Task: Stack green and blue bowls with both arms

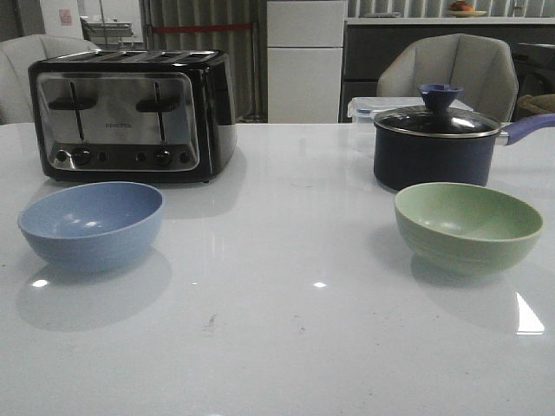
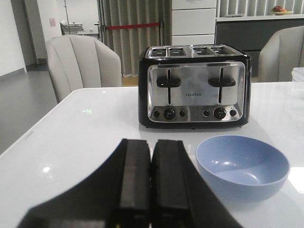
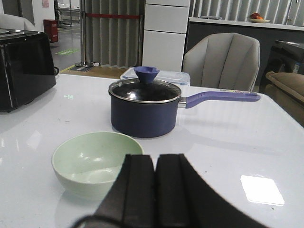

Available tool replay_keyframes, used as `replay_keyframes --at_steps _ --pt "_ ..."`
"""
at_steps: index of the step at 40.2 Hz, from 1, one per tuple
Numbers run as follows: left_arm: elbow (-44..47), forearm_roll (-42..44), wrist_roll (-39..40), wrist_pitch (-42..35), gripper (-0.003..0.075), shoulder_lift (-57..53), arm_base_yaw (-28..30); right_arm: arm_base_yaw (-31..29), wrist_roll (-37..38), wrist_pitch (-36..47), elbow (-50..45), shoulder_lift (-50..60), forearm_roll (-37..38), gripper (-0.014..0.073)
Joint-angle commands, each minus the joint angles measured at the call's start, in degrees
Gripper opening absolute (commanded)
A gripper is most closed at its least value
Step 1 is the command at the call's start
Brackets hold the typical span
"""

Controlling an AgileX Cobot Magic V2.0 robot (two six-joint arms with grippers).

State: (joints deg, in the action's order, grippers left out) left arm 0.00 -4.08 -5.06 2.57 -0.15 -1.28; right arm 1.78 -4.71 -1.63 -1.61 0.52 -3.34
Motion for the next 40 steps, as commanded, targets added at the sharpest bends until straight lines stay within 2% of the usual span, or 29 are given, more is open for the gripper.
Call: replay_keyframes --at_steps 1,26,31,40 --pt "0.7 -0.5 0.5 -5.1 0.0098 -1.2 0.1 -0.4 -0.1 5.2 0.3 1.2 -0.2 0.0023" --pt "0.7 -0.5 0.5 -5.1 0.0098 -1.2 0.1 -0.4 -0.1 5.2 0.3 1.2 -0.2 0.0023" --pt "0.4 -0.5 0.5 -7.4 0.0098 -1.2 0.1 -0.4 0.1 5.9 0.5 1.2 -0.6 0.0023" --pt "-7.7 -0.9 0.5 -8.0 0.0098 -0.9 0.1 -0.3 0.2 0.4 10.5 1.1 -1.7 0.0023"
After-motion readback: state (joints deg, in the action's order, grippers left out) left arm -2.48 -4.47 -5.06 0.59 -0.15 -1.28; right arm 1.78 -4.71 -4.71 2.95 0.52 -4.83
